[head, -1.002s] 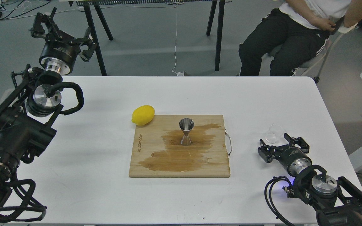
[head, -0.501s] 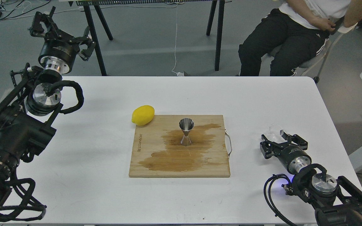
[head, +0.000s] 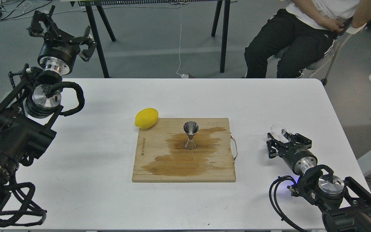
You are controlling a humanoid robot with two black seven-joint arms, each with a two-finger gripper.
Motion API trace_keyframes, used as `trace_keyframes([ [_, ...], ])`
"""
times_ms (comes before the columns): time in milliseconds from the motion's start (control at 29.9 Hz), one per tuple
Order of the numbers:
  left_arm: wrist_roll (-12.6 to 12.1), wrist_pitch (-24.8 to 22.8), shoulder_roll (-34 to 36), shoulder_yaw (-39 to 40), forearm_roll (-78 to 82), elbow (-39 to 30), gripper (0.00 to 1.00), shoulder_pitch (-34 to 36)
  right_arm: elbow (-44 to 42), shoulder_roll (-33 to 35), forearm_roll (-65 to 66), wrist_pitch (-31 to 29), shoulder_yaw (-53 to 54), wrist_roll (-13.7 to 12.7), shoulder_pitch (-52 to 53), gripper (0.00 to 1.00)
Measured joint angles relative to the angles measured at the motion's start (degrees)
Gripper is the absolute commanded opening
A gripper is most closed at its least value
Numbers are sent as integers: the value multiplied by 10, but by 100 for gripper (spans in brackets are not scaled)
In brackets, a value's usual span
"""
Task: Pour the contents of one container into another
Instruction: 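Move the right gripper toward the small clear glass, then grasp the clear glass with the right gripper and lift it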
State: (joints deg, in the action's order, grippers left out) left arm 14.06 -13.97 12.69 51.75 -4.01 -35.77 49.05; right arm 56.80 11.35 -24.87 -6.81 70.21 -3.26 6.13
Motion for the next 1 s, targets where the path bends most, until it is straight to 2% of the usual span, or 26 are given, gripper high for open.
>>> trace_keyframes([
  [334, -1, 0, 1, -3, 1, 0, 100, 0, 177, 22, 151, 70, -46, 2, 29, 40],
  [568, -1, 0, 17, -5, 0, 0, 100, -2, 188, 38, 218, 81, -146, 5, 105, 39],
  [1002, -1, 3, 38, -5, 0, 0, 100, -3, 190, 12, 421, 120, -273, 5, 197, 39],
])
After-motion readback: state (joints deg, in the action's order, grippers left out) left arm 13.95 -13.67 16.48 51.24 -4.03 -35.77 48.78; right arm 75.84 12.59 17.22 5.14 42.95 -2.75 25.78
